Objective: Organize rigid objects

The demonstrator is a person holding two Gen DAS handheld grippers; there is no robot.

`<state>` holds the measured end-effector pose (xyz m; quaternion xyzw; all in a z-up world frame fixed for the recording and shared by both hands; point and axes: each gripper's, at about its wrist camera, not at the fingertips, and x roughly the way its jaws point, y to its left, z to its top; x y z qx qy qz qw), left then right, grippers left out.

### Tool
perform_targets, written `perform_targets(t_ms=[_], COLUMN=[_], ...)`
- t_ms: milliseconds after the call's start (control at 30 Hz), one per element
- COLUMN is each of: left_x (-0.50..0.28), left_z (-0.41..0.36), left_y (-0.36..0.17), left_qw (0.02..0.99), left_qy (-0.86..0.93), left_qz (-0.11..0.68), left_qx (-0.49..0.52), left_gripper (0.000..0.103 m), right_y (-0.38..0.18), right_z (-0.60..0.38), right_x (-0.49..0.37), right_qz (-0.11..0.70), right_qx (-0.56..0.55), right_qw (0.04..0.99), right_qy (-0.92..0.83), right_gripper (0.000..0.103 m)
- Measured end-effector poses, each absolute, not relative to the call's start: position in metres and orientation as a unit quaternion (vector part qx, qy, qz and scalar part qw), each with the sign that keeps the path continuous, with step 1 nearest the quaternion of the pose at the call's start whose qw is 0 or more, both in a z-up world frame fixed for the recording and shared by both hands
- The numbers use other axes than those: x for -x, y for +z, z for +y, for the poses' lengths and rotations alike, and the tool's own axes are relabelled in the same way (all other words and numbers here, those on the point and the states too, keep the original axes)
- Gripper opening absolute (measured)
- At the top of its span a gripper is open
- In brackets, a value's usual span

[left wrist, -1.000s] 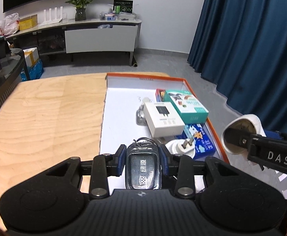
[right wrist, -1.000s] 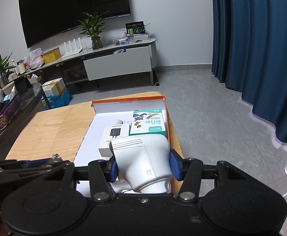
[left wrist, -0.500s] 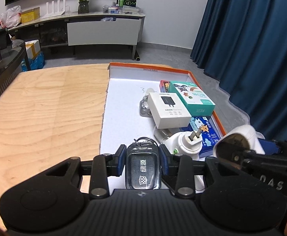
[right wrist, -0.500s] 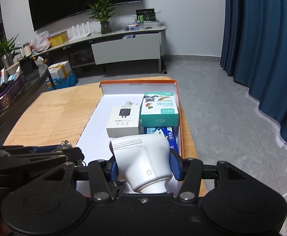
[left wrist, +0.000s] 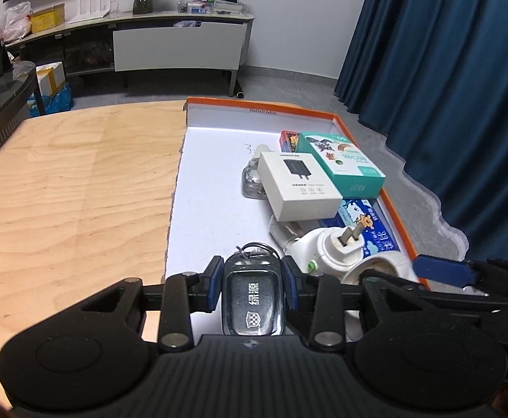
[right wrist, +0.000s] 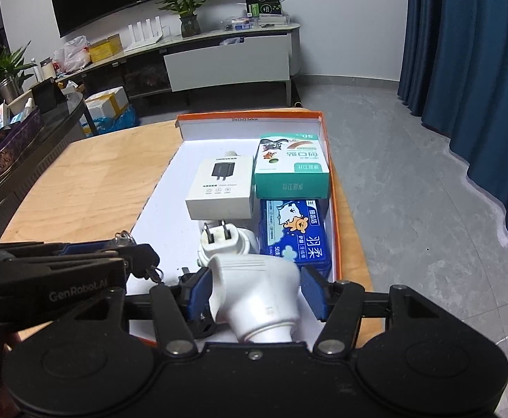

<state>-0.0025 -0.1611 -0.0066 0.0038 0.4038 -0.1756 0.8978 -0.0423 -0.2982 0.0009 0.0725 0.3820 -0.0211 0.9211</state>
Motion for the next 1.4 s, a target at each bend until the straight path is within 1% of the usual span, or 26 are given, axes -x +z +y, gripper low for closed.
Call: perform_targets(t_ms=[133, 267, 300, 333, 367, 400, 467, 567, 633, 667, 733, 867, 1067, 1200, 1333, 1400], left_x=[0.000, -0.003, -0.003, -0.003, -0.003, -0.003, -0.001, 0.006, 0.014, 0.019, 0.028, 0.053, 0.074, 0.086, 0.097, 0.102], left_z=[-0.162, -0.169, -0.170, -0.171, -0.172, -0.172, -0.171, -0.169, -0.169, -0.169, -0.170, -0.170, -0.158, -0.157, -0.153, -0.152], left_y=[-0.009, -0.013, -0.015, -0.017, -0.020, -0.022, -0.021, -0.010, 0.001, 0.008, 0.019, 0.035, 0.030, 0.020, 0.019, 0.024], left_qw=[0.897, 0.891, 0.890, 0.889, 0.887, 0.886, 0.885, 0.892, 0.901, 0.905, 0.911, 0.923, 0.917, 0.914, 0.912, 0.915], left_qy=[-0.178, -0.193, -0.196, -0.197, -0.197, -0.197, -0.192, -0.182, -0.172, -0.169, -0.159, -0.141, -0.124, -0.100, -0.099, -0.097], left_qz=[0.405, 0.410, 0.411, 0.413, 0.416, 0.421, 0.424, 0.413, 0.397, 0.389, 0.377, 0.351, 0.377, 0.388, 0.394, 0.387], left_qx=[-0.001, 0.000, 0.000, 0.000, 0.000, 0.001, -0.002, -0.015, -0.028, -0.035, -0.047, -0.070, -0.043, -0.060, -0.056, -0.057], left_gripper=[0.036, 0.037, 0.038, 0.046, 0.051, 0.060, 0.063, 0.072, 0.084, 0.087, 0.103, 0.103, 0.103, 0.103, 0.103, 0.103], right_y=[0.017, 0.036, 0.039, 0.041, 0.042, 0.042, 0.043, 0.046, 0.050, 0.051, 0.055, 0.059, 0.055, 0.042, 0.029, 0.029], right_z=[-0.306, -0.318, -0.319, -0.320, -0.320, -0.320, -0.318, -0.314, -0.310, -0.309, -0.307, -0.307, -0.309, -0.311, -0.300, -0.295], right_x=[0.051, 0.059, 0.061, 0.061, 0.061, 0.062, 0.065, 0.069, 0.073, 0.075, 0.081, 0.099, 0.131, 0.144, 0.147, 0.150], right_qz=[0.353, 0.316, 0.312, 0.310, 0.310, 0.310, 0.310, 0.305, 0.302, 0.300, 0.299, 0.297, 0.299, 0.328, 0.359, 0.360], right_qx=[-0.083, -0.092, -0.092, -0.093, -0.092, -0.090, -0.088, -0.087, -0.084, -0.080, -0.076, -0.079, -0.081, -0.092, -0.064, -0.056], right_qw=[0.932, 0.943, 0.945, 0.945, 0.945, 0.945, 0.945, 0.947, 0.949, 0.949, 0.949, 0.950, 0.947, 0.937, 0.928, 0.928], right_qy=[-0.027, -0.041, -0.045, -0.048, -0.050, -0.051, -0.051, -0.049, -0.047, -0.049, -0.055, -0.060, -0.083, -0.083, -0.079, -0.072], right_gripper=[0.071, 0.078, 0.078, 0.078, 0.078, 0.078, 0.078, 0.078, 0.078, 0.078, 0.078, 0.082, 0.082, 0.082, 0.082, 0.082])
